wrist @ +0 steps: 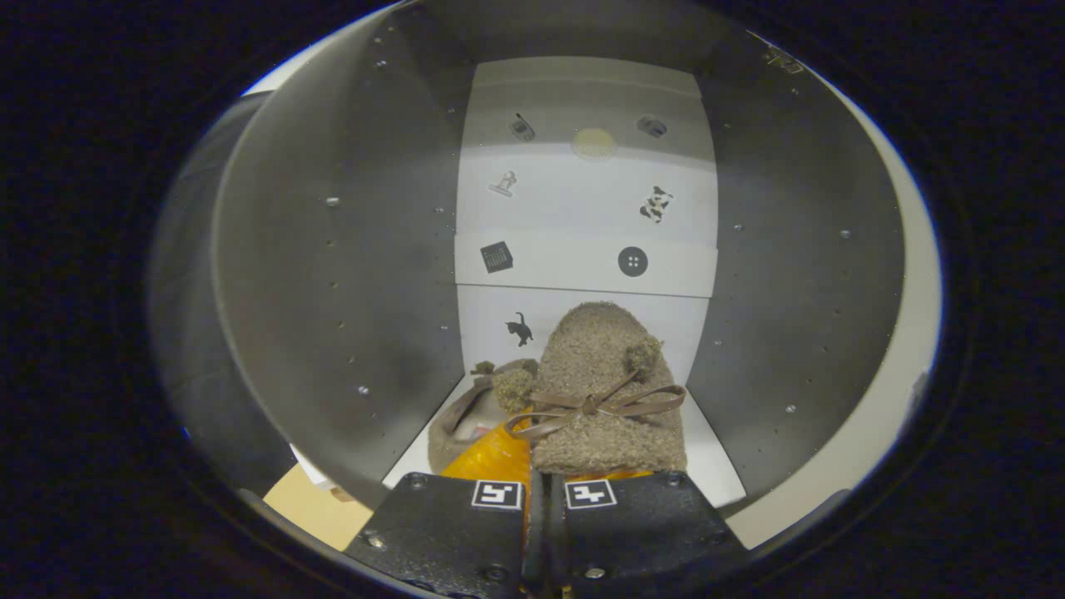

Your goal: Open the shoe cabinet door, grab the shoes and put them into the shoe cabinet, then close the shoe cabinet door.

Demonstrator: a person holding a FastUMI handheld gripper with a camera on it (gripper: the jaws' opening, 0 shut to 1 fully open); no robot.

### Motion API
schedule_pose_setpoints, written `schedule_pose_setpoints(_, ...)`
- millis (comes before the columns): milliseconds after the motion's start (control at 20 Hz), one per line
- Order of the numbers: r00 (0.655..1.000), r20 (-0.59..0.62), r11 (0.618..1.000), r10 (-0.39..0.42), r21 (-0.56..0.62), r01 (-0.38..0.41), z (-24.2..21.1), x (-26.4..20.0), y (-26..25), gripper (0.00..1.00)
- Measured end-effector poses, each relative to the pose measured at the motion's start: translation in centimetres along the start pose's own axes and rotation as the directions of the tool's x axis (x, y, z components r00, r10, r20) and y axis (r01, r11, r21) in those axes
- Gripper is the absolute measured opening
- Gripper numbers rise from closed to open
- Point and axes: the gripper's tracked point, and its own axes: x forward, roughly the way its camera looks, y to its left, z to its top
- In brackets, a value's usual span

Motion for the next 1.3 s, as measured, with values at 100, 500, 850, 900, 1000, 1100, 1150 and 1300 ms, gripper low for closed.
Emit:
schedule_pose_setpoints(100,0.999,-0.030,0.999,-0.012,0.029,0.013,-0.1,2.6,-0.6,0.06)
schedule_pose_setpoints(500,0.988,-0.142,0.994,-0.057,0.084,0.070,-3.3,10.0,-3.6,0.07)
schedule_pose_setpoints(850,0.979,-0.190,0.995,-0.075,0.053,0.086,-4.4,10.7,-2.9,0.26)
schedule_pose_setpoints(900,0.978,-0.189,0.994,-0.084,0.047,0.095,-4.1,10.5,-2.8,0.32)
schedule_pose_setpoints(1000,0.979,-0.183,0.993,-0.092,0.054,0.103,-4.0,9.5,-2.6,0.43)
schedule_pose_setpoints(1100,0.982,-0.160,0.991,-0.096,0.078,0.109,-3.7,8.3,-2.6,0.55)
schedule_pose_setpoints(1150,0.985,-0.151,0.991,-0.085,0.087,0.099,-3.5,7.4,-2.4,0.61)
schedule_pose_setpoints(1300,0.992,-0.094,0.990,-0.085,0.104,0.094,-2.6,3.9,-2.5,0.61)
